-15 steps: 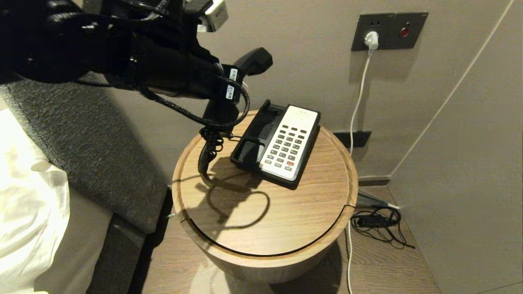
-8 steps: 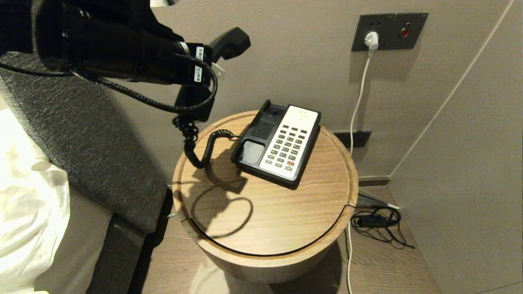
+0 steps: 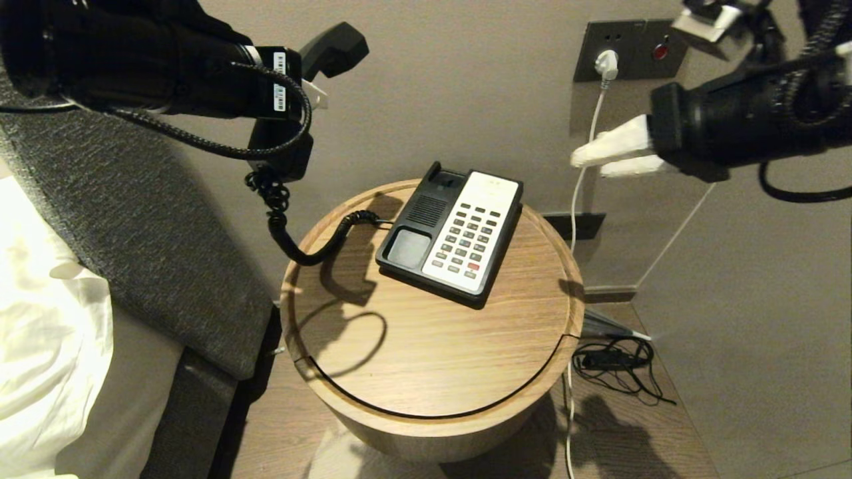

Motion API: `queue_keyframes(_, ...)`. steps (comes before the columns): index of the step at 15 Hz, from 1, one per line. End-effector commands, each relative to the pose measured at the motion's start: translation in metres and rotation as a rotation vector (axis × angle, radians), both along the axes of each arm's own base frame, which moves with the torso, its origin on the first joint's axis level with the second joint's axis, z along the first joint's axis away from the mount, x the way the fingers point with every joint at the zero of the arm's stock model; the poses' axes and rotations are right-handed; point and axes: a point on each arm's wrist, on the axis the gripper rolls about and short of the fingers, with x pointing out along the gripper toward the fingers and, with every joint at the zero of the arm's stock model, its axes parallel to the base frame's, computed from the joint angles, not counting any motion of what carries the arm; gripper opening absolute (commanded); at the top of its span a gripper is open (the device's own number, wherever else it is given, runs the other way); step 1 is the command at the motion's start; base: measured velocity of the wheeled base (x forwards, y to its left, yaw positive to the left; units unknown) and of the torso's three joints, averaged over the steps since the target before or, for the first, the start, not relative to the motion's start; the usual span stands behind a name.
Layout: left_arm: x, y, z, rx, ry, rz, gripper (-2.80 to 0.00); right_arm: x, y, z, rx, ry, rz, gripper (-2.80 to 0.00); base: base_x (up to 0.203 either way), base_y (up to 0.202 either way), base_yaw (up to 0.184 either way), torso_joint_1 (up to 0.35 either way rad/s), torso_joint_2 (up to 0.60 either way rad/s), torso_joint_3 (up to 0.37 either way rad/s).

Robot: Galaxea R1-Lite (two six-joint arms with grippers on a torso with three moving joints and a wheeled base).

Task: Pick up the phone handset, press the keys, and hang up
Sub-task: Dial the number

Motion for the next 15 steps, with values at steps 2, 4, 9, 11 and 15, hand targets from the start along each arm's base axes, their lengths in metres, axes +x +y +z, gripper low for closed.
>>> queue_keyframes(2,-0.001,0.007,0.002,-0.003,-0.005,0.024,-2.8,0.046,0.052,-0.037,-0.045,0.098,0.053,0.0,0.0,0.0,0.0,0.0,0.0,0.0)
queue_keyframes(4,0.001,0.011,0.002,-0.003,-0.005,0.038,-2.8,0.059,0.065,-0.055,-0.073,0.13,0.046,0.0,0.0,0.0,0.0,0.0,0.0,0.0)
queue_keyframes(9,0.004,0.015,0.0,0.0,0.002,0.057,-2.8,0.065,0.081,-0.067,-0.087,0.144,0.071,0.0,0.0,0.0,0.0,0.0,0.0,0.0)
queue_keyframes(11,0.006,0.015,0.0,0.0,0.002,0.058,-2.8,0.064,0.086,-0.065,-0.083,0.135,0.083,0.0,0.0,0.0,0.0,0.0,0.0,0.0)
queue_keyframes(15,0.007,0.02,0.0,-0.001,0.0,0.076,-2.8,0.059,0.094,-0.059,-0.063,0.116,0.103,0.0,0.0,0.0,0.0,0.0,0.0,0.0)
